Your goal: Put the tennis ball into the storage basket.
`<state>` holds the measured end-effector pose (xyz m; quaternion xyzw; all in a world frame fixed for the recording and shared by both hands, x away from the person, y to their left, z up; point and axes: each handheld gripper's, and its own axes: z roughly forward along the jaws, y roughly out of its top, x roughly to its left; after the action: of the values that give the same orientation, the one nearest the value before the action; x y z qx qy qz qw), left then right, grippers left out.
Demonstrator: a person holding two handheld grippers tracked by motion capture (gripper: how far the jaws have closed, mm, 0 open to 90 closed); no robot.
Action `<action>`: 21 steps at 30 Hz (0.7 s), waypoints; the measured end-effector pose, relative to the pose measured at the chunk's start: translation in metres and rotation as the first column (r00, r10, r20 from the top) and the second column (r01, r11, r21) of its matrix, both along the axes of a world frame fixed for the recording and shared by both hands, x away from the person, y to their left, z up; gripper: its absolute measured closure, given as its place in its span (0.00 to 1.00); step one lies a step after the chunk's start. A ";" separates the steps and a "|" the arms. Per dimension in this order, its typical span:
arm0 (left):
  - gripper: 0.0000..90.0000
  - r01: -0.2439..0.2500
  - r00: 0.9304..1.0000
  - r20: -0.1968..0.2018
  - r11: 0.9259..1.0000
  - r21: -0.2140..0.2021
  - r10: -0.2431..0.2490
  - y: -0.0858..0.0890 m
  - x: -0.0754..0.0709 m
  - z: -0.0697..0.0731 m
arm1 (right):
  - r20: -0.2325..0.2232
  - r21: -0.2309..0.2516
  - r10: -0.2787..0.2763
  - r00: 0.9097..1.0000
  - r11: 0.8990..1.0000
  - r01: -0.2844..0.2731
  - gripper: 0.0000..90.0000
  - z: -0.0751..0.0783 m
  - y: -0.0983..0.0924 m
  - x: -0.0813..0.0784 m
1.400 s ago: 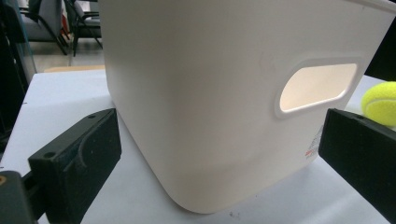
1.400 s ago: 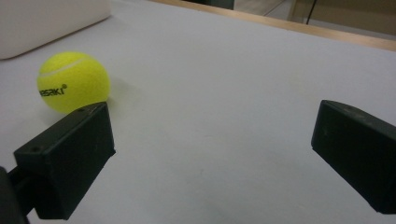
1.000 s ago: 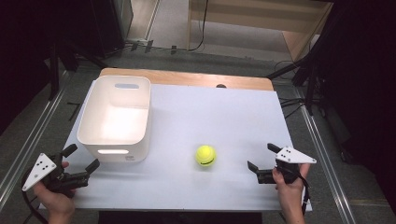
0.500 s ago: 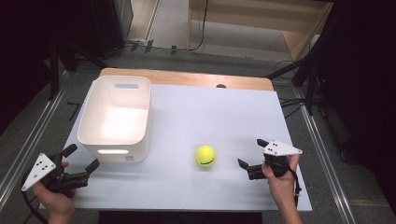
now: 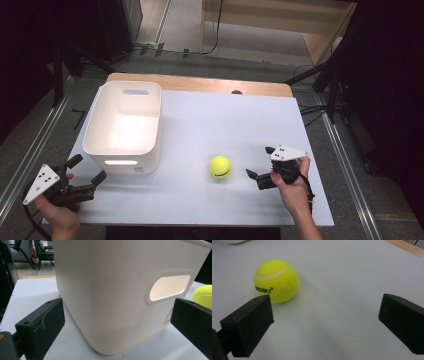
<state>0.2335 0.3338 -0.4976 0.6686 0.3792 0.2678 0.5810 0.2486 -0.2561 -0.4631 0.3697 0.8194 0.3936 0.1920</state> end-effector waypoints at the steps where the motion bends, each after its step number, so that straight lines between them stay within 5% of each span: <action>1: 0.00 0.000 1.000 0.000 1.000 0.000 0.000 0.000 0.000 0.000 | 0.001 -0.004 0.000 1.000 1.000 0.000 0.00 0.000 0.001 0.001; 21: 0.00 0.001 1.000 0.001 1.000 -0.001 -0.001 0.000 0.000 0.000 | -0.057 -0.042 0.082 0.995 0.996 -0.084 0.02 0.003 0.020 0.015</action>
<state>0.2335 0.3338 -0.4976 0.6683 0.3788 0.2675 0.5816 0.2632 -0.2365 -0.4604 0.3418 0.8476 0.3726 0.1609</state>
